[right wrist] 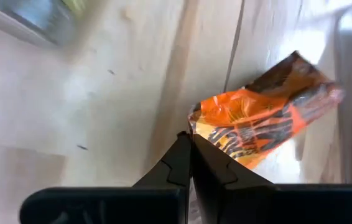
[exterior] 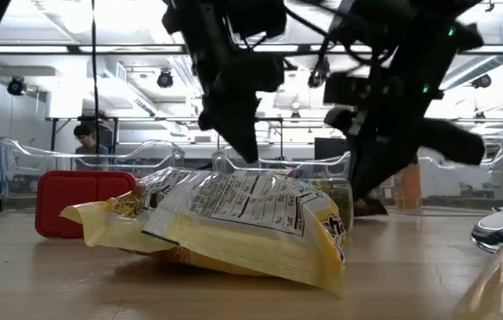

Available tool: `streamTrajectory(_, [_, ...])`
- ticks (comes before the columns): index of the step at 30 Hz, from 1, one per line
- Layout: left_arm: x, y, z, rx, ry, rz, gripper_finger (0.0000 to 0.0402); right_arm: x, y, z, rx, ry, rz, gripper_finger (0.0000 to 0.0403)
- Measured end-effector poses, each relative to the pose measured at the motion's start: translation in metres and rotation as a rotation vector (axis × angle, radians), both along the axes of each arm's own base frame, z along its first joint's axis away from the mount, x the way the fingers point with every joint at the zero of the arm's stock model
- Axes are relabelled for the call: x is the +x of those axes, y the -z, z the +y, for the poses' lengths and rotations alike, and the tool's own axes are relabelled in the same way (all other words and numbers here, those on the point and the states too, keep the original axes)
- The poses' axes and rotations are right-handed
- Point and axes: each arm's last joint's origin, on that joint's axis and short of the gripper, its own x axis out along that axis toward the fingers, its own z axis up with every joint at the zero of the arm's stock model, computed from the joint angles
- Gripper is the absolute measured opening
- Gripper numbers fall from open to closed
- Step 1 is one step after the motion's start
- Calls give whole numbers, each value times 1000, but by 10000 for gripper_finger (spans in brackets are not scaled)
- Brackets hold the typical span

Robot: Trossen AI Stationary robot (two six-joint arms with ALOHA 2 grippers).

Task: Pick & Place Food Item
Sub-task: Put the orange seasoning pack into the right transparent bin

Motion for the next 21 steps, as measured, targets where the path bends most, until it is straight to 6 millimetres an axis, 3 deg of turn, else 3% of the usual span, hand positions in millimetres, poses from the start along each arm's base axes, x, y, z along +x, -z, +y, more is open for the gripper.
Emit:
streamTrajectory(7, [-11,-37,1,8,-2,-106,40,5,-33,13,69,68,-75,7])
streamTrajectory(10, [-19,-58,1,15,-5,-164,40,9,-58,14,110,141,-116,7])
streamTrajectory(21, [-73,-142,5,152,-98,-399,40,8,-140,2,206,438,-135,7])
